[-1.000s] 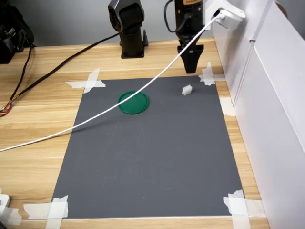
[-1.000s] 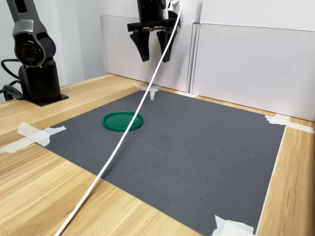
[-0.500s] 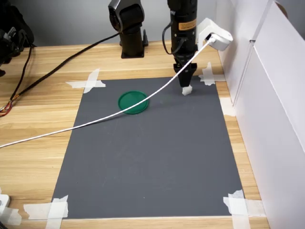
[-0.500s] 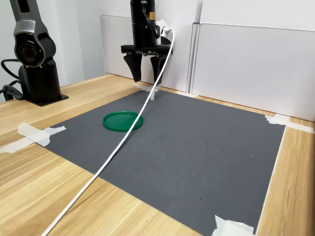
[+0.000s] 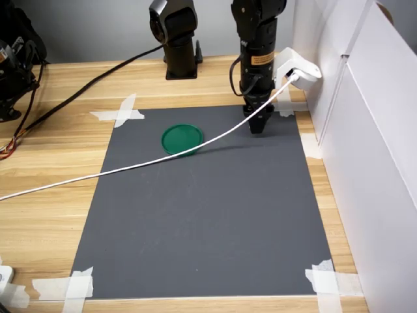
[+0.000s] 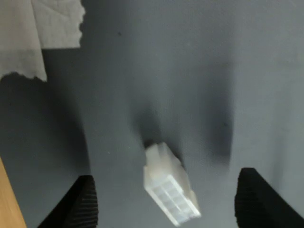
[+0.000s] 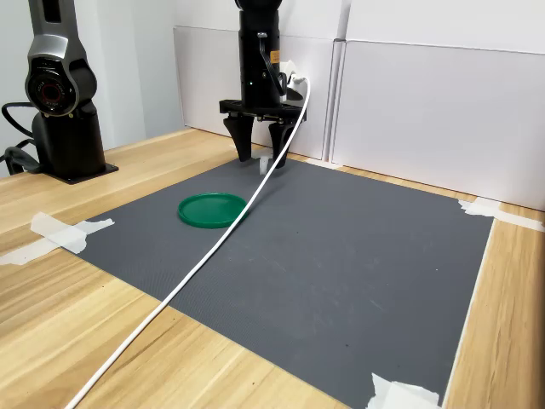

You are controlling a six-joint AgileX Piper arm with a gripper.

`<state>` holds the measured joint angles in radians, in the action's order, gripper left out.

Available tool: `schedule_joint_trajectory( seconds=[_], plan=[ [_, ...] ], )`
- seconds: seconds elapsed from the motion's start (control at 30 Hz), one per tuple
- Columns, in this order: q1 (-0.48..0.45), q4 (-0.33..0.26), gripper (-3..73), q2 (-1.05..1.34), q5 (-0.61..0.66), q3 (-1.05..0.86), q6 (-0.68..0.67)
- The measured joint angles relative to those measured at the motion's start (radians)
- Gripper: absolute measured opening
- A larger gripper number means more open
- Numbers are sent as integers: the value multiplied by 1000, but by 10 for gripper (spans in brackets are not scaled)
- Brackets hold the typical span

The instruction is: Grasp a white terminal and put it in the green lid.

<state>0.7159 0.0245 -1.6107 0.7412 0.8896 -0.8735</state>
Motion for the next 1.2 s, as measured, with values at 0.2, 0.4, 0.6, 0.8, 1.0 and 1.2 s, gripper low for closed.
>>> schedule_joint_trajectory(
  seconds=[0.2, 0.4, 0.6, 0.8, 1.0, 1.2],
  plan=[
    [0, -5, 685, -23, -1, 0, -1],
    [0, -10, 536, -23, -24, 0, -1],
    [0, -18, 251, -23, -25, 0, 2],
    [0, -25, 97, -23, -19, 0, 5],
    [0, -3, 97, -3, 22, 0, 24],
    [0, 17, 97, 103, 39, 0, 58]
  ],
)
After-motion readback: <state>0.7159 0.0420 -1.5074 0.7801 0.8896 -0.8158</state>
